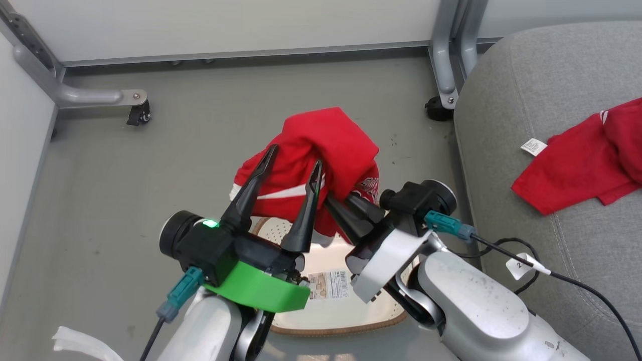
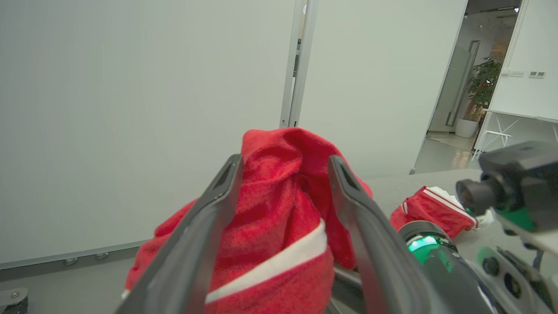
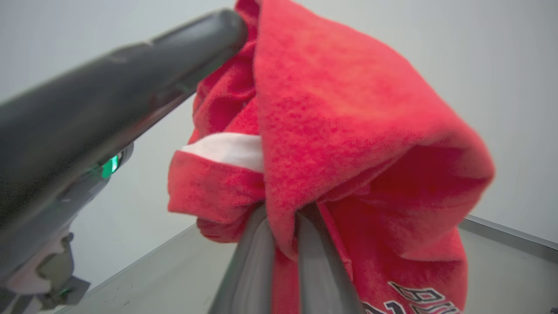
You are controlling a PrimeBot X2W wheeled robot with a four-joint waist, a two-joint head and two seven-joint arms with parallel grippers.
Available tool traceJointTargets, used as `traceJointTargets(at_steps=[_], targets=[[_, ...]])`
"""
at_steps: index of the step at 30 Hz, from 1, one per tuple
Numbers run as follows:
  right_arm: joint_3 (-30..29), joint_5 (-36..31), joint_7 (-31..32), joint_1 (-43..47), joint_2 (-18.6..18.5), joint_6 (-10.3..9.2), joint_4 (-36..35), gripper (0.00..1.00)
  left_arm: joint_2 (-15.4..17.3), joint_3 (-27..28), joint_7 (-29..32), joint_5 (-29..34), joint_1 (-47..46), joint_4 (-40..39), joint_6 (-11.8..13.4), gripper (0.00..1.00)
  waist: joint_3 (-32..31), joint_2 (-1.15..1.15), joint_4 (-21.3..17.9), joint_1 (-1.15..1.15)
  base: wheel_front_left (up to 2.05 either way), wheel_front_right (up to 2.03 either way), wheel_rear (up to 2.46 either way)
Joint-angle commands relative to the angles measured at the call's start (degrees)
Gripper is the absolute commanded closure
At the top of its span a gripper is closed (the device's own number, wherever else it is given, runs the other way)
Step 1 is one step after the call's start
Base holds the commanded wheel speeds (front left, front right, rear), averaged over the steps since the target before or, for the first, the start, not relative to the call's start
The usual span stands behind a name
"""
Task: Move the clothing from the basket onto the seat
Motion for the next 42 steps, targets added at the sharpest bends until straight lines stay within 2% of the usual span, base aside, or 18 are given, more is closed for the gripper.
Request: traceJointTargets(at_steps=[1, 7, 15, 28, 34, 42], targets=[[-0.4, 0.2, -0.6, -1.0, -0.4, -0.02, 0.4, 1.00, 0.6, -0.2, -0.2, 0.8, -0.7, -0.2, 0.4, 0.00, -0.1, 0.00, 0.1, 0.00, 0.00, 0.00, 0.00], [-1.7, 0.0, -1.1, -0.9, -1.0, -0.02, 2.5, 1.00, 3.2, -3.4, 1.6, 3.3, 1.4, 0.2, -0.6, 0.00, -0.1, 0.00, 0.5, 0.00, 0.00, 0.00, 0.00], [-3.1, -0.1, -1.6, 0.2, -1.4, -0.02, 5.5, 1.00, 5.0, -7.0, 4.2, 5.5, 3.0, 1.4, -1.2, 0.00, -0.2, 0.00, 0.7, 0.00, 0.00, 0.00, 0.00], [-4.7, -0.4, -2.2, 1.1, -1.5, -0.02, 7.3, 1.00, 6.0, -9.8, 5.9, 6.3, 3.9, 4.2, -1.7, 0.00, 0.3, 0.00, -0.7, 0.00, 0.00, 0.00, 0.00], [-5.4, -0.8, -2.3, 1.2, -1.3, -0.02, 7.3, 1.00, 6.5, -10.3, 5.8, 6.5, 3.2, 4.9, -1.3, 0.00, 0.8, 0.00, -3.1, 0.00, 0.00, 0.00, 0.00], [-7.1, -1.3, -2.3, 1.4, -0.6, -0.02, 6.5, 1.00, 7.3, -10.2, 6.2, 6.9, 1.9, 4.9, -0.8, 0.00, 1.8, 0.00, -9.1, 0.00, 0.00, 0.00, 0.00]])
